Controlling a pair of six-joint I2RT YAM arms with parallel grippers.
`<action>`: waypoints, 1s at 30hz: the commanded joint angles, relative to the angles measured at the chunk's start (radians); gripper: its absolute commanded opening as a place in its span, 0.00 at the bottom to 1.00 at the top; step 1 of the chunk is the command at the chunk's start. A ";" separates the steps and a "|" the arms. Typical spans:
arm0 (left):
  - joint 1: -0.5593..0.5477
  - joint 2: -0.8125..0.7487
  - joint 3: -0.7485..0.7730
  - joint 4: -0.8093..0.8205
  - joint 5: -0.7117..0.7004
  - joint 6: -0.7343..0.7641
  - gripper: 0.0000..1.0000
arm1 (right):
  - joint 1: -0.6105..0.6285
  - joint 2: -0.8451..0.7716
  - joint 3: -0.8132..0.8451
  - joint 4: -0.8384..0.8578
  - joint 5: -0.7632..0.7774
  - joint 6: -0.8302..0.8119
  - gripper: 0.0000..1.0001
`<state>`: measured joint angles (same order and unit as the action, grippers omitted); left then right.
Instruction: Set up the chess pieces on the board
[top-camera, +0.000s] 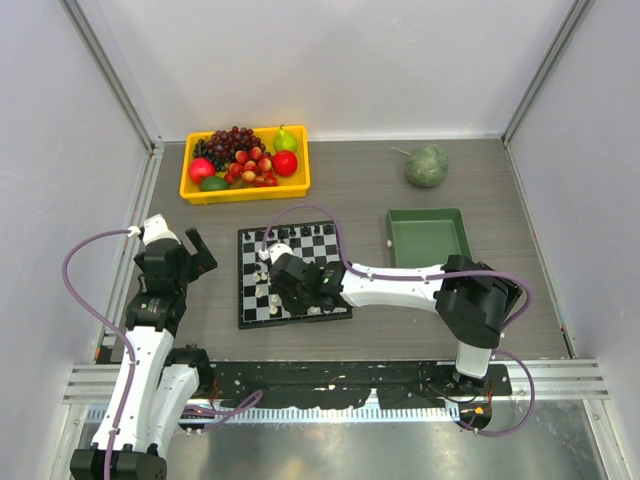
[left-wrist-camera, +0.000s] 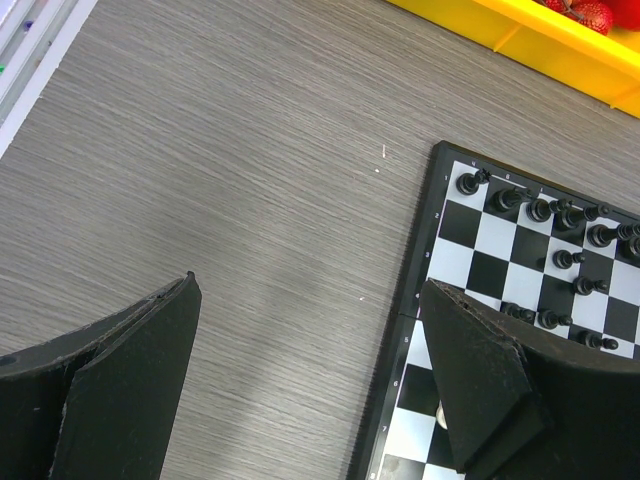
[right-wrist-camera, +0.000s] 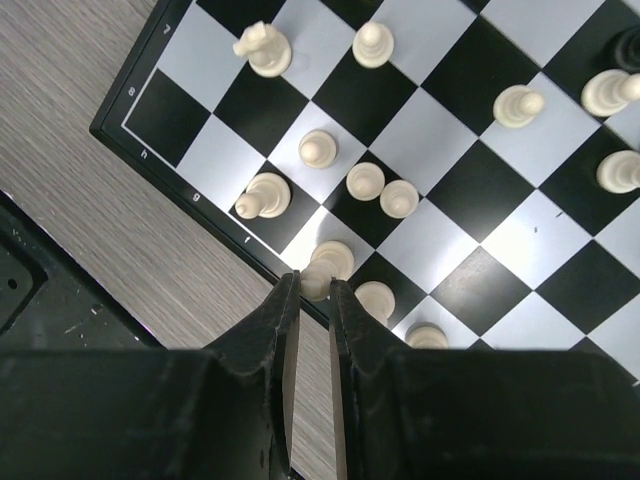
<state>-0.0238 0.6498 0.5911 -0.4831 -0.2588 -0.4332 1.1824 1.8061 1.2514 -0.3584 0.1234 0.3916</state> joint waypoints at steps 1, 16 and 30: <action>0.005 -0.006 -0.001 0.037 0.007 0.010 0.99 | 0.010 -0.054 -0.032 0.068 -0.025 0.026 0.14; 0.005 -0.003 0.007 0.034 0.007 0.008 0.99 | 0.011 -0.068 -0.084 0.127 -0.024 0.055 0.17; 0.005 0.001 0.018 0.034 0.018 0.008 0.99 | 0.017 -0.109 -0.072 0.090 0.010 0.046 0.38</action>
<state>-0.0238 0.6518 0.5911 -0.4831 -0.2543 -0.4332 1.1919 1.7699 1.1606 -0.2584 0.1089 0.4416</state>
